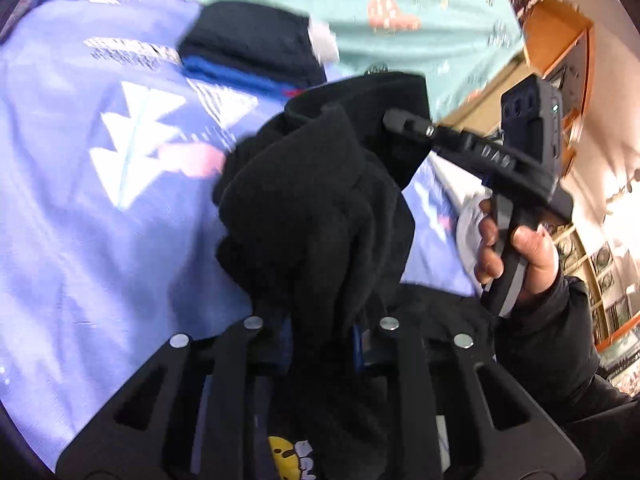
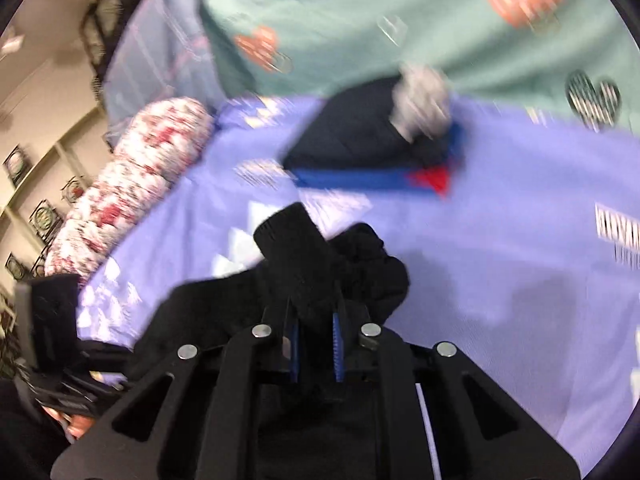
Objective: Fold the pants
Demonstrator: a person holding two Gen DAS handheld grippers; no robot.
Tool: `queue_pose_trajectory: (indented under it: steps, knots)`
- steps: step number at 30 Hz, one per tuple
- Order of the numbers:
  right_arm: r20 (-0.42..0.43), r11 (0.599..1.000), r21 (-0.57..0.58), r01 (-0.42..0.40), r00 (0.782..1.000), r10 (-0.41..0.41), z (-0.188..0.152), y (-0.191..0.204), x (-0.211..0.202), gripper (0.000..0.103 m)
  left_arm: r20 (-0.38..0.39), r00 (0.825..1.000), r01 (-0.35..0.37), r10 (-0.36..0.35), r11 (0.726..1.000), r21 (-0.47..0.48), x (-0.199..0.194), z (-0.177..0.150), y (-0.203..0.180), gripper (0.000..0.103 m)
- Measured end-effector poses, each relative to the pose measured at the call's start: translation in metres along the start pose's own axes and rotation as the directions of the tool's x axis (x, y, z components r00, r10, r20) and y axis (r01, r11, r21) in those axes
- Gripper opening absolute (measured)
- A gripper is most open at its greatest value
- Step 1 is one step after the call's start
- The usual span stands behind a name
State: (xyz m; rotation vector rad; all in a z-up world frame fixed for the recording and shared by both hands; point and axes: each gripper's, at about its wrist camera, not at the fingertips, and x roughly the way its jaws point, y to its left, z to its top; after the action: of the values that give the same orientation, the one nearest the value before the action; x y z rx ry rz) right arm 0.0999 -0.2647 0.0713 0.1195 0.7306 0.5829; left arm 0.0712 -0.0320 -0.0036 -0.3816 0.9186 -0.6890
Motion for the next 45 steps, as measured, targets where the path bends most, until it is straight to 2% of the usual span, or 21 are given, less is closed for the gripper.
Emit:
queue_pose_trajectory:
  steps: [3,7,10,12,13,14,17,19,21,23,26,28,31,34,36,38,39,40,41,42,45]
  knots:
    - [0.019,0.996,-0.073,-0.056,0.998,0.057,0.040,0.050,0.009,0.012,0.143,0.990,-0.002,0.007,0.999,-0.036,-0.052,0.001,0.011,0.018]
    - [0.008,0.961,-0.214,-0.178,0.983,0.184,0.094,0.152,0.041,0.012,0.338,0.933,-0.074,0.128,0.983,-0.168,-0.161,-0.001,0.058,0.018]
    - [-0.037,0.912,-0.270,-0.309,0.950,0.311,0.115,0.233,0.090,0.012,0.347,0.902,-0.172,0.257,0.950,-0.259,-0.212,-0.019,0.090,0.018]
    - [-0.134,0.876,-0.288,-0.386,0.922,0.362,0.099,0.281,0.146,0.015,0.292,0.883,-0.271,0.368,0.907,-0.323,-0.225,-0.033,0.110,0.029]
    - [-0.134,0.876,-0.288,-0.386,0.922,0.362,0.099,0.281,0.146,0.030,0.246,0.871,-0.321,0.426,0.871,-0.373,-0.229,-0.043,0.127,0.037]
    - [-0.201,0.880,-0.312,-0.359,0.930,0.308,0.083,0.295,0.174,0.035,0.208,0.857,-0.349,0.471,0.829,-0.437,-0.236,-0.055,0.148,0.047]
    - [-0.261,0.884,-0.399,-0.243,0.954,0.144,0.043,0.300,0.203,0.035,0.147,0.828,-0.395,0.541,0.749,-0.532,-0.264,-0.082,0.189,0.050]
    - [-0.207,0.899,-0.399,-0.179,0.973,0.102,0.033,0.270,0.175,0.038,0.147,0.794,-0.434,0.590,0.719,-0.542,-0.285,-0.086,0.200,0.059]
    - [-0.150,0.928,-0.359,-0.099,0.988,0.048,0.030,0.232,0.136,0.059,0.168,0.776,-0.451,0.608,0.721,-0.526,-0.291,-0.077,0.199,0.070]
    - [-0.072,0.931,-0.360,0.059,0.993,-0.091,0.017,0.183,0.076,0.070,0.191,0.776,-0.460,0.602,0.745,-0.483,-0.285,-0.059,0.190,0.077]
    - [-0.036,0.935,-0.312,0.168,0.981,-0.188,-0.024,0.129,-0.015,0.077,0.191,0.780,-0.485,0.596,0.769,-0.416,-0.251,-0.021,0.194,0.081]
    - [-0.061,0.936,-0.284,0.208,0.970,-0.234,-0.066,0.105,-0.061,0.083,0.167,0.803,-0.468,0.573,0.778,-0.419,-0.226,0.006,0.208,0.081]
    - [-0.145,0.935,-0.267,0.235,0.949,-0.280,-0.135,0.091,-0.105,0.085,0.108,0.823,-0.455,0.557,0.761,-0.463,-0.192,0.040,0.236,0.081]
    - [-0.231,0.954,-0.236,0.187,0.942,-0.242,-0.194,0.095,-0.114,0.085,0.062,0.838,-0.443,0.542,0.743,-0.502,-0.168,0.058,0.252,0.081]
    - [-0.255,0.954,-0.269,0.128,0.946,-0.199,-0.215,0.110,-0.108,0.085,0.045,0.813,-0.483,0.581,0.716,-0.504,-0.158,0.064,0.254,0.081]
    - [-0.280,0.935,-0.333,0.120,0.934,-0.219,-0.224,0.117,-0.096,0.083,0.037,0.804,-0.498,0.594,0.705,-0.504,-0.153,0.062,0.255,0.081]
    - [-0.297,0.930,-0.347,0.125,0.926,-0.235,-0.229,0.117,-0.089,0.071,0.028,0.800,-0.505,0.599,0.699,-0.507,-0.151,0.060,0.255,0.081]
    - [-0.343,0.932,-0.345,0.115,0.908,-0.240,-0.231,0.114,-0.075,0.035,0.019,0.800,-0.508,0.600,0.694,-0.511,-0.151,0.055,0.256,0.081]
    - [-0.404,0.938,-0.335,0.089,0.886,-0.228,-0.233,0.110,-0.062,0.023,0.011,0.800,-0.510,0.600,0.689,-0.516,-0.153,0.051,0.257,0.081]
    - [-0.432,0.952,-0.303,0.040,0.885,-0.175,-0.232,0.105,-0.058,0.011,0.006,0.799,-0.511,0.601,0.685,-0.518,-0.155,0.047,0.257,0.081]
    - [-0.450,0.947,-0.320,0.029,0.875,-0.179,-0.215,0.103,-0.054,0.004,-0.003,0.794,-0.519,0.607,0.677,-0.522,-0.169,0.036,0.260,0.081]
